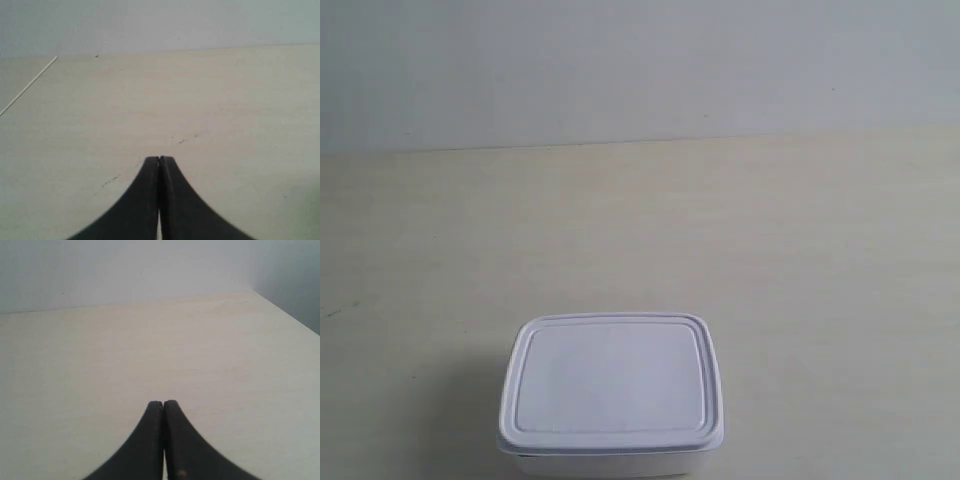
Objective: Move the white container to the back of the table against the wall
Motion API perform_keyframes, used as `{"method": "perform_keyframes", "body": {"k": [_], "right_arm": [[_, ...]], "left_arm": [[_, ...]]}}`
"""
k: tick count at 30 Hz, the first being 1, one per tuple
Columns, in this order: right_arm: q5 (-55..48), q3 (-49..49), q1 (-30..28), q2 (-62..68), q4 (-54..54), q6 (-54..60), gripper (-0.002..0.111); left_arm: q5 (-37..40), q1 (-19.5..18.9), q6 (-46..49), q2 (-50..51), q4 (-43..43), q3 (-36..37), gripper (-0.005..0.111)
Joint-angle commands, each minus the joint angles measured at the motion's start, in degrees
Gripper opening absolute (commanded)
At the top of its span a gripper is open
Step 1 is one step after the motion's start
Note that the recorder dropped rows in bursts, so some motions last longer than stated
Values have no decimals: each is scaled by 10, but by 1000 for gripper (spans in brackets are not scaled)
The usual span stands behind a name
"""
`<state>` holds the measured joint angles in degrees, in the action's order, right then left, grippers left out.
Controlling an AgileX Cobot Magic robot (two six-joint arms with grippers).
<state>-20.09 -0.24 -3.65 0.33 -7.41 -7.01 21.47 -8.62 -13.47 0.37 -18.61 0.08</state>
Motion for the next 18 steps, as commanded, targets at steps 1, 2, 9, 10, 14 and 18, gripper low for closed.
{"method": "perform_keyframes", "body": {"k": [1, 2, 9, 10, 14, 18], "right_arm": [[6, 2, -3, -3, -2, -1, 0], [6, 2, -3, -3, -2, -1, 0], [6, 2, -3, -3, -2, 0, 0], [6, 2, -3, -3, -10, 2, 0], [5, 2, -3, -3, -20, 4, 0], [5, 2, -3, -3, -20, -3, 0]], "left_arm": [[1, -1, 0, -4, 4, -1, 0], [1, -1, 0, -4, 4, -1, 0], [1, -1, 0, -4, 4, -1, 0], [1, -1, 0, -4, 4, -1, 0], [1, -1, 0, -4, 4, -1, 0], [1, -1, 0, -4, 4, -1, 0]]}}
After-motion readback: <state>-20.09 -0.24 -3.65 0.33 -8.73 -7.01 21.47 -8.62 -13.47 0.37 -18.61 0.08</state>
